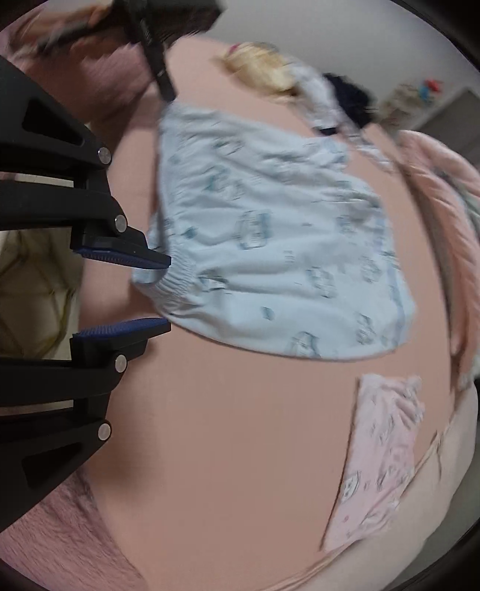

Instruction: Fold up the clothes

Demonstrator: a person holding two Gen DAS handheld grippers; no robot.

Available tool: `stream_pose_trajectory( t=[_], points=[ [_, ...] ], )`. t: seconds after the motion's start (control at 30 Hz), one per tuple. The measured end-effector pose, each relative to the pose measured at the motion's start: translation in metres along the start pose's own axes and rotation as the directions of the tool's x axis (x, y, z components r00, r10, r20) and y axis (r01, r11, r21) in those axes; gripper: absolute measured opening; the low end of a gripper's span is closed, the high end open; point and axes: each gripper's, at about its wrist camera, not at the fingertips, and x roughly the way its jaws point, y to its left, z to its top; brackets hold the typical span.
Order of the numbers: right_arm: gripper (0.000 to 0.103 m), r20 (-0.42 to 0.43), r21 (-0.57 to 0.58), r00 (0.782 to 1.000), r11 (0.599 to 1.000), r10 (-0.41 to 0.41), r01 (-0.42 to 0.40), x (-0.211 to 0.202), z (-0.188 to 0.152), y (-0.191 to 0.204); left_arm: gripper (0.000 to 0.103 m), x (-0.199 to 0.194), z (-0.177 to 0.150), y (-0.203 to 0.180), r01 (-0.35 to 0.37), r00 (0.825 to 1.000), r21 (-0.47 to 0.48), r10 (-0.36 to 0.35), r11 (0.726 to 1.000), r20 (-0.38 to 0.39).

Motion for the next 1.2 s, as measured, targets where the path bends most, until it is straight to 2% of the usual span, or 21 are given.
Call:
stream_pose_trajectory(
  t=[0.07,0.1,0.13,0.2,0.27,0.4,0.5,0.63,0.7,0.73,0.8,0.83,0.9,0.93,1.0,1.03,1.07,1.1,1.2],
  points=[
    [0.027,0.029,0.029,1.000,1.000,-0.001,0.000,-0.004,0.005,-0.006,0.012,0.001,0.005,0.008,-0.025,1.000,-0.015,0.025,1.000,-0.001],
    [0.032,0.038,0.043,0.999,0.999,-0.009,0.007,-0.005,0.007,-0.010,0.012,0.002,0.007,0.012,-0.038,0.999,-0.016,0.038,0.999,-0.009],
    [0.035,0.010,0.039,1.000,0.999,-0.012,0.011,0.003,0.008,-0.010,0.012,0.005,0.009,0.015,-0.045,0.999,-0.017,0.044,0.999,-0.021],
    [0.035,-0.048,0.031,0.999,0.999,-0.018,0.020,0.020,0.009,-0.011,0.012,0.020,0.011,0.014,-0.016,0.998,-0.027,0.015,1.000,-0.063],
    [0.035,-0.111,0.025,0.994,1.000,0.008,-0.005,0.036,0.005,-0.009,0.012,0.030,0.009,0.007,-0.016,0.997,-0.023,0.014,1.000,-0.081],
    [0.035,-0.145,-0.066,0.989,0.998,0.014,-0.023,0.045,-0.004,0.010,0.012,0.039,0.008,-0.007,-0.002,0.996,-0.011,0.001,1.000,-0.087],
    [0.035,-0.139,-0.081,0.990,0.997,-0.008,-0.004,0.051,-0.002,0.014,0.012,0.042,0.009,-0.004,0.018,0.996,-0.041,-0.022,0.999,-0.092],
    [0.033,-0.098,-0.092,0.994,0.995,-0.044,0.035,0.043,0.002,0.019,0.012,0.026,0.008,0.004,0.057,0.997,-0.081,-0.061,0.995,-0.049],
    [0.034,-0.073,-0.081,0.997,0.996,-0.041,0.035,0.034,0.002,0.018,0.012,0.018,0.007,0.008,0.078,0.996,-0.100,-0.081,0.992,-0.028],
    [0.034,-0.087,-0.063,0.996,0.998,-0.018,0.013,0.037,0.004,0.014,0.013,0.014,0.007,0.010,0.088,0.996,-0.109,-0.090,0.990,-0.017],
    [0.034,-0.124,-0.034,0.992,0.999,0.007,-0.011,0.047,0.003,0.008,0.023,0.018,0.006,0.012,0.087,0.995,-0.121,-0.092,0.989,-0.033],
    [0.034,-0.147,-0.022,0.989,1.000,0.009,-0.012,0.054,0.002,0.006,0.033,0.025,0.005,0.012,0.082,0.994,-0.122,-0.089,0.989,-0.058],
    [0.036,-0.118,-0.033,0.993,0.999,0.020,-0.024,0.058,0.001,0.010,0.034,0.037,0.002,0.006,0.044,0.995,-0.094,-0.052,0.995,-0.084],
    [0.027,-0.113,-0.045,0.993,0.999,0.014,-0.019,0.058,0.003,0.013,0.034,0.042,0.001,0.001,0.017,0.996,-0.069,-0.023,0.997,-0.088],
    [0.010,-0.097,-0.095,0.995,0.995,0.005,-0.014,0.056,0.005,0.024,0.019,0.043,0.001,-0.008,-0.026,0.997,-0.025,0.024,0.999,-0.079],
    [0.007,-0.075,-0.116,0.997,0.993,-0.022,0.013,0.053,0.005,0.029,0.011,0.041,0.002,-0.013,-0.044,0.997,-0.005,0.044,0.999,-0.069],
    [0.007,-0.048,-0.140,0.998,0.989,-0.047,0.040,0.047,0.007,0.035,0.008,0.037,0.003,-0.016,-0.059,0.997,0.011,0.060,0.998,-0.055],
    [0.007,0.006,-0.150,0.998,0.986,-0.067,0.067,0.035,0.010,0.040,0.008,0.026,0.004,-0.017,-0.059,0.998,0.011,0.059,0.998,-0.029],
    [0.006,0.088,-0.140,0.994,0.987,-0.063,0.076,0.005,0.015,0.043,0.008,-0.005,0.007,-0.020,-0.060,0.997,0.011,0.059,0.998,0.044]
  ],
)
